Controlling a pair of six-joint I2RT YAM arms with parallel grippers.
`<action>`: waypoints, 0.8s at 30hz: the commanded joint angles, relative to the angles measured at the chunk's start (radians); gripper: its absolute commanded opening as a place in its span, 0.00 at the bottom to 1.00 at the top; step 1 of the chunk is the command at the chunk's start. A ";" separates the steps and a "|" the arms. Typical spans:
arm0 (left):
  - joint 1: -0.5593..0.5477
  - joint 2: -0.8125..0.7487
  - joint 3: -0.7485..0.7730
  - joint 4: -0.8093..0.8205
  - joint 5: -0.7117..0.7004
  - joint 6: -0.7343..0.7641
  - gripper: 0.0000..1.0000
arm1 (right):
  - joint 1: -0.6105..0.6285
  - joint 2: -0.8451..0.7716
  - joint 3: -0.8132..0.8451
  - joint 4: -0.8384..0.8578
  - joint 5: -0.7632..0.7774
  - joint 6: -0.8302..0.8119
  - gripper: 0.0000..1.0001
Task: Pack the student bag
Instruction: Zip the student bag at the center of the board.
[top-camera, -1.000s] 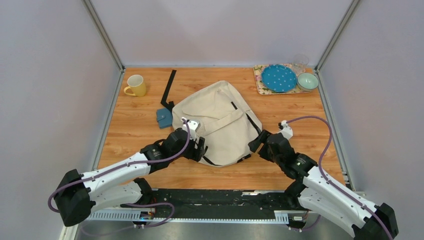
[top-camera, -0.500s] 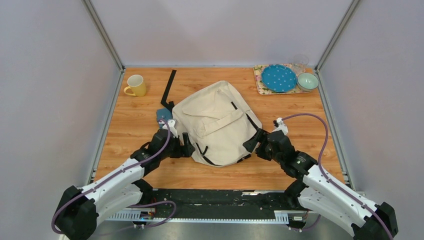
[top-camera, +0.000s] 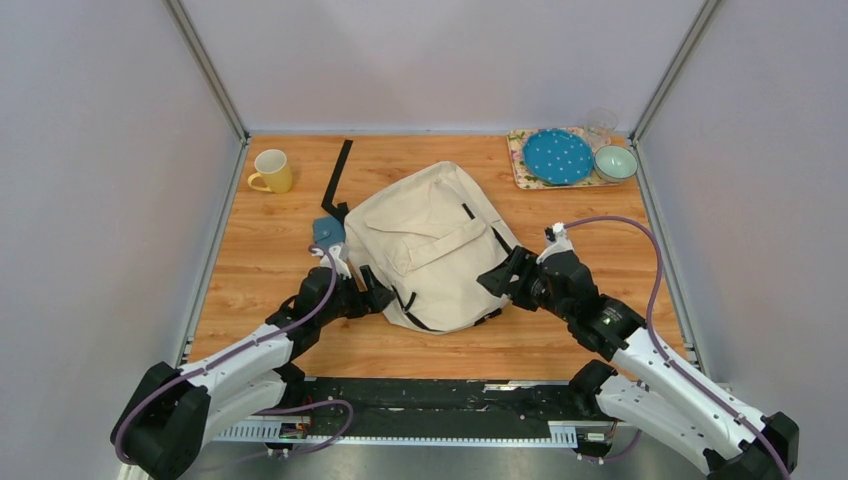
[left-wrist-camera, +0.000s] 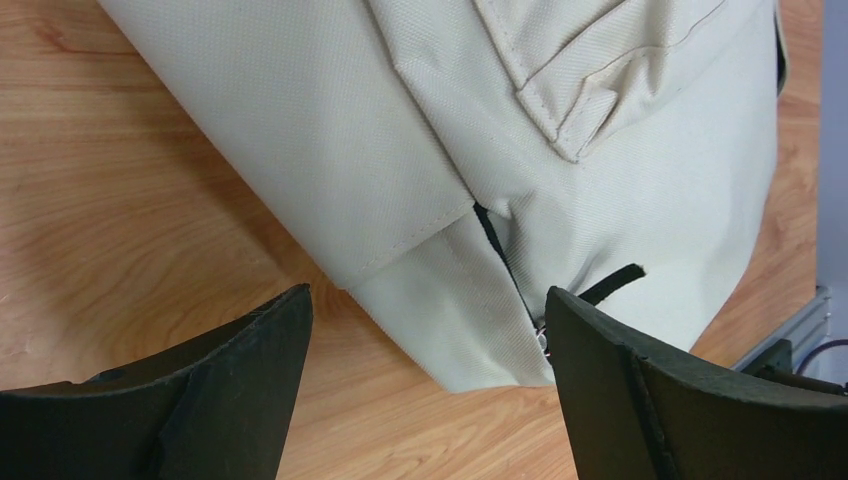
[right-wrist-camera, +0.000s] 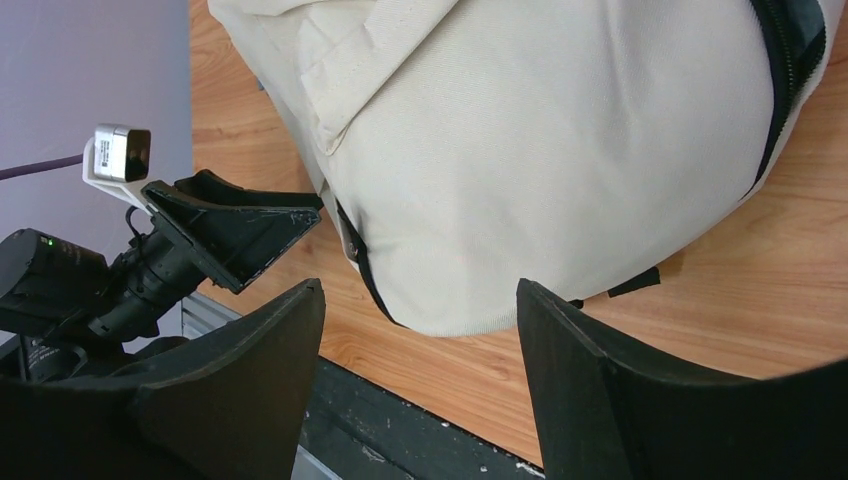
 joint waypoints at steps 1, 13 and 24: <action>0.012 0.005 -0.029 0.187 0.032 -0.065 0.93 | 0.007 0.027 0.050 0.009 -0.023 -0.020 0.73; 0.018 0.183 0.047 0.176 0.058 -0.098 0.88 | 0.128 0.235 0.145 0.068 -0.043 -0.050 0.69; 0.022 0.217 0.039 0.191 0.082 -0.101 0.36 | 0.286 0.596 0.304 0.144 -0.003 -0.050 0.59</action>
